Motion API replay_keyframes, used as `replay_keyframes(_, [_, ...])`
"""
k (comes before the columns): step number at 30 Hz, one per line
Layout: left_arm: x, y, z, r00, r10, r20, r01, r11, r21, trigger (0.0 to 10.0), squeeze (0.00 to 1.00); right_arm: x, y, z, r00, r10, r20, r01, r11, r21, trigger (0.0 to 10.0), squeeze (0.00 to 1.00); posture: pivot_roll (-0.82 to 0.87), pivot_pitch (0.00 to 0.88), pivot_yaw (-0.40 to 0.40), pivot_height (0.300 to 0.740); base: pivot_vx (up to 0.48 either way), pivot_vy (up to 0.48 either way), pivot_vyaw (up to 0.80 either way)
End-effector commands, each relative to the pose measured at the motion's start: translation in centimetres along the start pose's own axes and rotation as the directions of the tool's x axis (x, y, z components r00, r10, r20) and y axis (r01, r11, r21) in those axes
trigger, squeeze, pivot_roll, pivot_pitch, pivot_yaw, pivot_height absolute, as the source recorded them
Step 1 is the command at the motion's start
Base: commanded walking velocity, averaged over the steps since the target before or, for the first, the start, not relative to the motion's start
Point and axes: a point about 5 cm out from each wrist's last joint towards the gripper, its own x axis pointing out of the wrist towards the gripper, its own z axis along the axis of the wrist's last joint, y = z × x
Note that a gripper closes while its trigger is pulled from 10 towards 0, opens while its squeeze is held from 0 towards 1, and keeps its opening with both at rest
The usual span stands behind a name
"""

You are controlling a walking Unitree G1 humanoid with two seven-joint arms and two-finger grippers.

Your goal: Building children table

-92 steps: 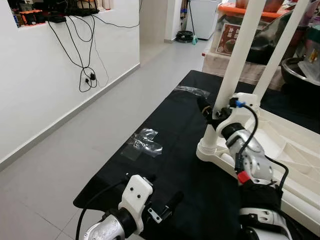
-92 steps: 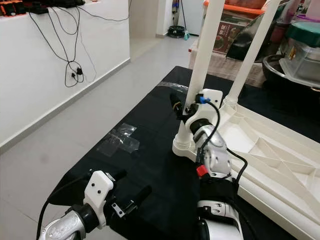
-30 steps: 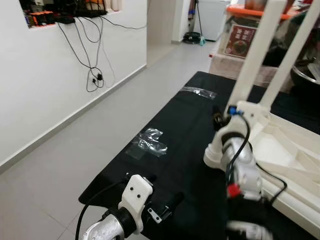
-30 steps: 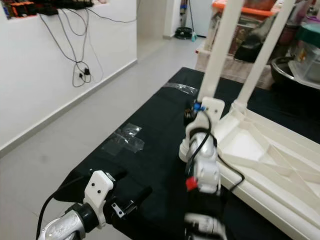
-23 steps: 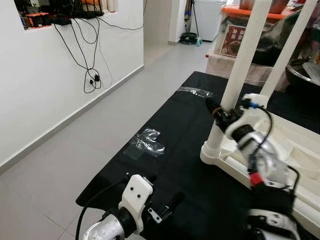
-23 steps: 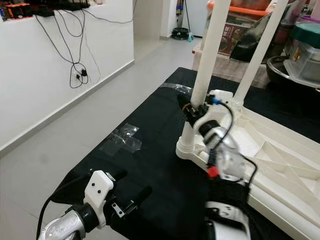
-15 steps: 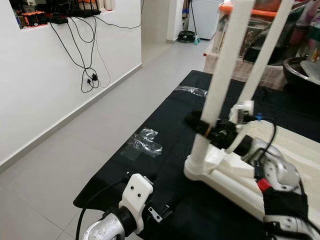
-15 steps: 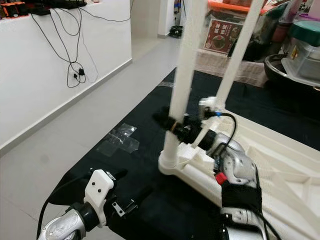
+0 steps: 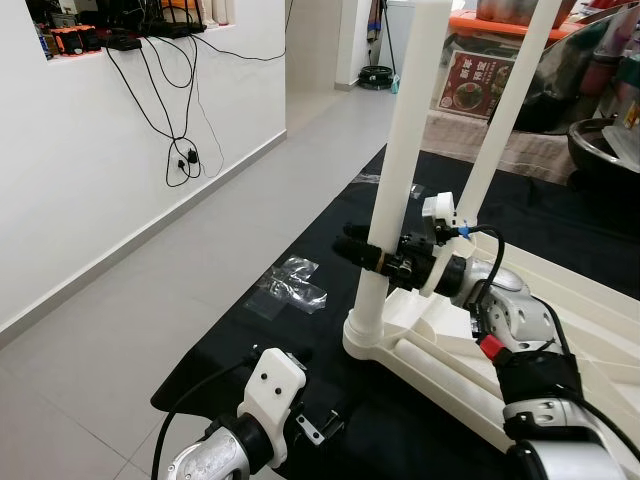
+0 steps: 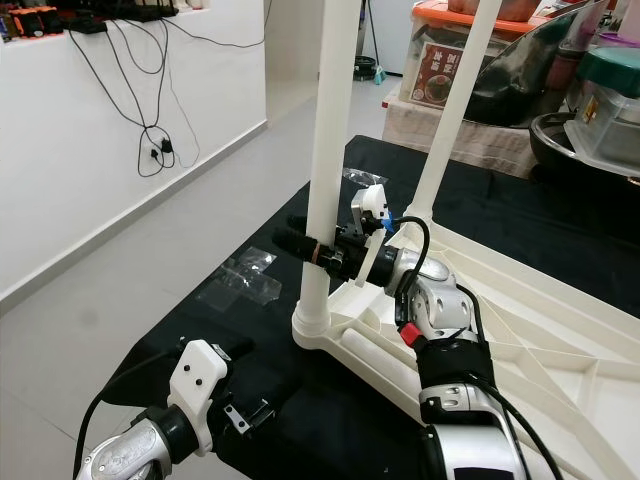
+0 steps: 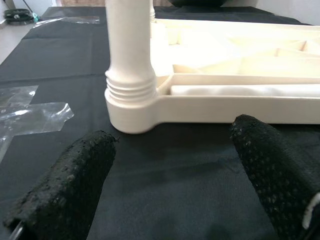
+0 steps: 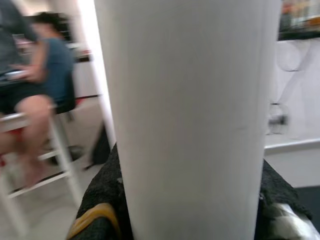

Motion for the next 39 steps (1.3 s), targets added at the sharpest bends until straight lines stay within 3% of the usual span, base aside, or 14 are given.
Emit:
replay_keyframes(1, [-0.2,0.0,-0.8,0.999,-0.003,-0.035,0.003,1.000,-0.009,10.0,0.00,-0.7,-1.3,-0.4,0.973,-0.228,0.033,0.228,0.974,0.009,0.0,0.00,0.10,0.023,-0.056,0.740,0.000,0.000,0.00])
replay_keyframes(3, [-0.2,0.0,-0.8,0.999,-0.006,-0.036,0.005,1.000,-0.010,10.0,0.00,-1.1,-2.2,-0.6,0.912,-0.408,0.042,0.408,0.913,0.017,0.0,0.00,0.09,0.016,-0.050,0.740,0.000,0.000,0.00])
replay_keyframes(7, [-0.2,0.0,-0.9,0.999,-0.016,-0.039,0.016,1.000,-0.010,10.0,0.00,-4.8,-3.3,-0.8,0.477,-0.873,0.107,0.874,0.458,-0.162,0.0,0.00,0.09,0.016,-0.049,0.740,0.000,0.000,0.00])
replay_keyframes(10, [-0.2,0.0,-0.8,0.999,-0.017,-0.038,0.017,1.000,-0.009,10.0,0.00,-6.3,-2.2,-1.1,0.283,-0.952,0.115,0.949,0.261,-0.175,0.0,0.00,0.10,0.019,-0.051,0.740,0.000,0.000,0.00])
replay_keyframes(15, [-0.1,-0.1,-0.8,0.999,-0.015,-0.037,0.014,1.000,-0.014,10.0,0.00,-5.8,0.4,-2.2,0.181,-0.982,0.056,0.973,0.171,-0.156,0.0,0.00,0.09,0.026,-0.056,0.740,0.000,0.000,0.00])
replay_keyframes(20, [0.0,-0.1,-0.8,0.999,-0.017,-0.035,0.016,1.000,-0.016,10.0,0.00,-3.7,1.4,-2.5,0.255,-0.965,0.061,0.963,0.248,-0.108,1.8,0.00,0.09,0.029,-0.056,0.740,0.000,0.000,0.00])
replay_keyframes(21, [0.0,-0.1,-0.8,0.999,-0.016,-0.035,0.016,1.000,-0.016,10.0,0.00,-3.2,1.4,-2.2,0.283,-0.956,0.078,0.956,0.275,-0.101,10.0,0.00,0.09,0.030,-0.061,0.740,0.000,0.000,0.00])
replay_keyframes(22, [0.0,-0.1,-0.8,0.999,-0.016,-0.035,0.016,1.000,-0.016,10.0,0.00,-3.2,1.4,-2.2,0.283,-0.956,0.078,0.956,0.275,-0.101,10.0,0.00,0.09,0.030,-0.061,0.740,0.000,0.000,0.00])
replay_keyframes(23, [0.0,-0.1,-0.8,0.999,-0.016,-0.035,0.015,1.000,-0.016,10.0,0.00,-3.0,1.4,-2.0,0.292,-0.952,0.090,0.954,0.283,-0.101,10.0,1.00,0.09,0.030,-0.061,0.740,0.000,0.000,0.00])
replay_keyframes(28, [0.0,-0.1,-0.8,0.999,-0.012,-0.033,0.011,1.000,-0.017,10.0,0.00,-2.2,1.2,-0.9,0.390,-0.911,0.133,0.921,0.385,-0.063,10.0,1.00,0.09,0.037,-0.060,0.740,0.000,0.000,0.00])
replay_keyframes(29, [0.0,0.0,-0.8,0.999,-0.010,-0.032,0.010,1.000,-0.017,10.0,0.00,-1.9,1.0,-0.5,0.445,-0.886,0.127,0.895,0.441,-0.061,10.0,0.73,0.09,0.037,-0.060,0.740,0.000,0.000,0.00])
replay_keyframes(30, [0.0,0.0,-0.7,0.999,-0.009,-0.032,0.009,1.000,-0.018,10.0,0.00,-1.6,0.6,-0.2,0.515,-0.849,0.120,0.856,0.516,-0.025,10.0,0.00,0.09,0.038,-0.060,0.740,0.000,0.000,0.00])
replay_keyframes(34, [0.1,0.0,-0.7,1.000,-0.007,-0.030,0.006,1.000,-0.018,10.0,0.00,-1.1,0.5,0.1,0.865,-0.499,0.061,0.486,0.861,0.152,10.0,0.00,0.09,0.039,-0.059,0.740,0.000,0.000,0.00])
replay_keyframes(39, [0.1,0.0,-0.7,1.000,-0.007,-0.030,0.006,1.000,-0.018,10.0,0.00,-1.4,1.0,0.4,0.941,-0.332,0.070,0.316,0.933,0.174,10.0,0.00,0.09,0.039,-0.061,0.740,0.000,0.000,0.00])
